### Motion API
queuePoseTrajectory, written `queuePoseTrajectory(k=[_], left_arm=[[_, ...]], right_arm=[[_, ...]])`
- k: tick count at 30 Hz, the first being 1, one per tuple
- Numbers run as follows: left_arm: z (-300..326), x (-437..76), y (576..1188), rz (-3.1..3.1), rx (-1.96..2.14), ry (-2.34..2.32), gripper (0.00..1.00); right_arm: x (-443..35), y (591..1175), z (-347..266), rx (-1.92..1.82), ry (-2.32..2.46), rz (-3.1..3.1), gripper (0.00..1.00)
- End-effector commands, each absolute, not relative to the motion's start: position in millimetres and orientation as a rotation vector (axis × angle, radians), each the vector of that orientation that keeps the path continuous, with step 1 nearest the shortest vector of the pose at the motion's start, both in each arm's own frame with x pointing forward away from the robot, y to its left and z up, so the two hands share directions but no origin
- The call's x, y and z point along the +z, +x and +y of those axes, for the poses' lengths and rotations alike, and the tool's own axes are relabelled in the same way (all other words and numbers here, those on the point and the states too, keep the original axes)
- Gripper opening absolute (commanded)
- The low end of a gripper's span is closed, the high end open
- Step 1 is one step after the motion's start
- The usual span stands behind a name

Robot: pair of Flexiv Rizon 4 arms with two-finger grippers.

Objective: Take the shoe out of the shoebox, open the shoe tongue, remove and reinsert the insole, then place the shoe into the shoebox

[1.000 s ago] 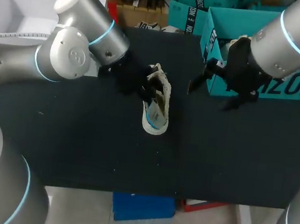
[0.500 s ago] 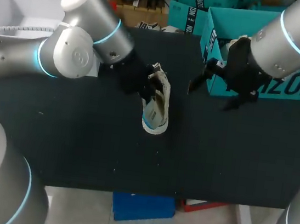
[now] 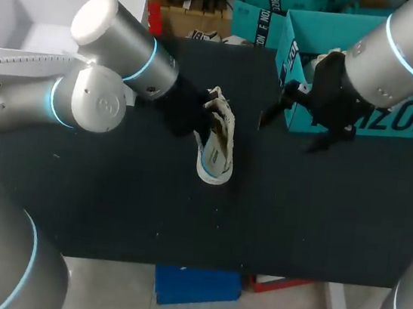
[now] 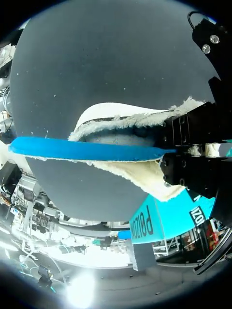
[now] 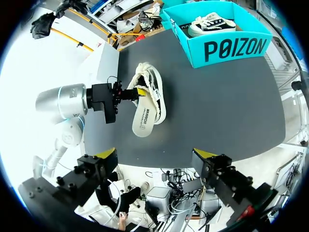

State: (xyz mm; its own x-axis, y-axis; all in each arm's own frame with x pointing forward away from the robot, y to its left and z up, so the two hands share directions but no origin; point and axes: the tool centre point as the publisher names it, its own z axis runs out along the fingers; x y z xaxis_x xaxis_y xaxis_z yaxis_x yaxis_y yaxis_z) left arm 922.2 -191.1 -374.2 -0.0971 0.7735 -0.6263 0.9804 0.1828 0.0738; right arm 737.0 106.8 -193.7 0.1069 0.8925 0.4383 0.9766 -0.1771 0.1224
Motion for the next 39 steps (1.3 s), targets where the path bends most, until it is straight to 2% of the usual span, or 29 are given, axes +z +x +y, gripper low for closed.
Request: queuePoseTrajectory(k=[1, 15, 22, 24, 26, 29, 30, 39], left_arm=[[-192.4, -379.1, 923.7, 1.899, -0.478, 1.588, 0.00], [-182.2, -384.1, 946.0, 1.919, -0.386, 1.465, 0.00], [-187.4, -376.3, 940.6, 1.942, -0.490, 1.435, 0.00], [-189.2, -372.3, 936.5, 1.951, -0.534, 1.429, 0.24], [-190.5, -368.8, 934.3, 1.946, -0.554, 1.429, 0.28], [-191.4, -363.5, 928.3, 1.954, -0.601, 1.429, 0.44], [-191.8, -361.8, 925.8, 1.957, -0.610, 1.432, 0.47], [-197.9, -348.5, 906.7, 1.958, -0.734, 1.431, 0.43]], right_arm=[[-193.8, 737.1, 107.8, -0.625, -2.183, -1.874, 1.00], [-193.8, 737.1, 107.8, -0.625, -2.183, -1.874, 1.00], [-193.8, 737.1, 107.8, -0.625, -2.183, -1.874, 1.00], [-193.8, 737.1, 107.8, -0.625, -2.183, -1.874, 1.00], [-193.8, 737.1, 107.8, -0.625, -2.183, -1.874, 1.00], [-193.8, 737.1, 107.8, -0.625, -2.183, -1.874, 1.00], [-193.8, 737.1, 107.8, -0.625, -2.183, -1.874, 1.00], [-193.8, 737.1, 107.8, -0.625, -2.183, -1.874, 1.00]])
